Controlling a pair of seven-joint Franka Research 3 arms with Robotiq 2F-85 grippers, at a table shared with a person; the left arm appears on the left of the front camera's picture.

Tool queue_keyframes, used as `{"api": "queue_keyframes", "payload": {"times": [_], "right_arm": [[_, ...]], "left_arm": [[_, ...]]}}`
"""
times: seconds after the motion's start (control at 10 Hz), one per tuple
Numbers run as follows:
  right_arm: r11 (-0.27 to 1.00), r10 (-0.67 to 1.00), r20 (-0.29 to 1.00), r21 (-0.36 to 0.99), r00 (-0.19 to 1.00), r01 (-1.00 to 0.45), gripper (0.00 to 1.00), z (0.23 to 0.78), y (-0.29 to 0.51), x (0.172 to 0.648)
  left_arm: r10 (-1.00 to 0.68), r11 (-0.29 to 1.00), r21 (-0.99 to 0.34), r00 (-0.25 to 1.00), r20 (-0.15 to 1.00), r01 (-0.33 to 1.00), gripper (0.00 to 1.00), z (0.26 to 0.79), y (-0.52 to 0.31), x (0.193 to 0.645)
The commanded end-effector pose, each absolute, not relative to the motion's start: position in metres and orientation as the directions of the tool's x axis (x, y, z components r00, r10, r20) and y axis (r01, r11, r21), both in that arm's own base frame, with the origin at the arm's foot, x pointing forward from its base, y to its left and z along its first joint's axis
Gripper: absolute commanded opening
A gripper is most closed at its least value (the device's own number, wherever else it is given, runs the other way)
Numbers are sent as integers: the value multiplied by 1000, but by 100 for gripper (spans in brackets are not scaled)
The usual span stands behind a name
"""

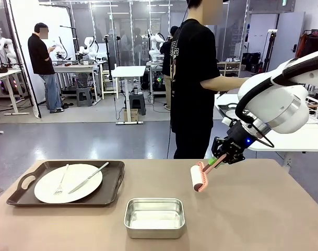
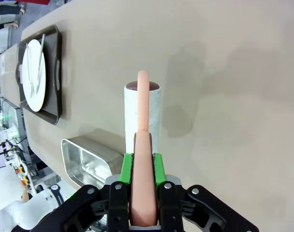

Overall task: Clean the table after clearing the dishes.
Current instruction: When the left (or right) Handle tray is removed, use the left hand (or right hand) to clean the left (or right) side of the table with the Lint Roller.

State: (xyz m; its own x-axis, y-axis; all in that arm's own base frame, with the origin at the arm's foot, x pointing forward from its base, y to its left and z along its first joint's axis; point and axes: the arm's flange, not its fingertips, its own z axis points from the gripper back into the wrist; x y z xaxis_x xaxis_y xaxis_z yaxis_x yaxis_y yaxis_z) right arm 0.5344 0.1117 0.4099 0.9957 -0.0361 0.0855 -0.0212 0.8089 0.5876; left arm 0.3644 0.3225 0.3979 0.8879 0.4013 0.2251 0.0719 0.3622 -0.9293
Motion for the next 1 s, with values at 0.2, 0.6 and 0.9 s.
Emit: {"api": "queue_keyframes", "payload": {"times": [0.2,0.6,0.9], "right_arm": [[745,-52,70,667,996,-8,21,383,101,554],[746,-59,35,665,998,21,21,363,95,567],[732,-81,-12,678,997,67,21,346,82,579]], "left_arm": [[404,364,-928,886,229,73,100,398,324,363],[404,364,-928,886,229,73,100,398,324,363],[404,364,-928,886,229,73,100,398,324,363]]}}
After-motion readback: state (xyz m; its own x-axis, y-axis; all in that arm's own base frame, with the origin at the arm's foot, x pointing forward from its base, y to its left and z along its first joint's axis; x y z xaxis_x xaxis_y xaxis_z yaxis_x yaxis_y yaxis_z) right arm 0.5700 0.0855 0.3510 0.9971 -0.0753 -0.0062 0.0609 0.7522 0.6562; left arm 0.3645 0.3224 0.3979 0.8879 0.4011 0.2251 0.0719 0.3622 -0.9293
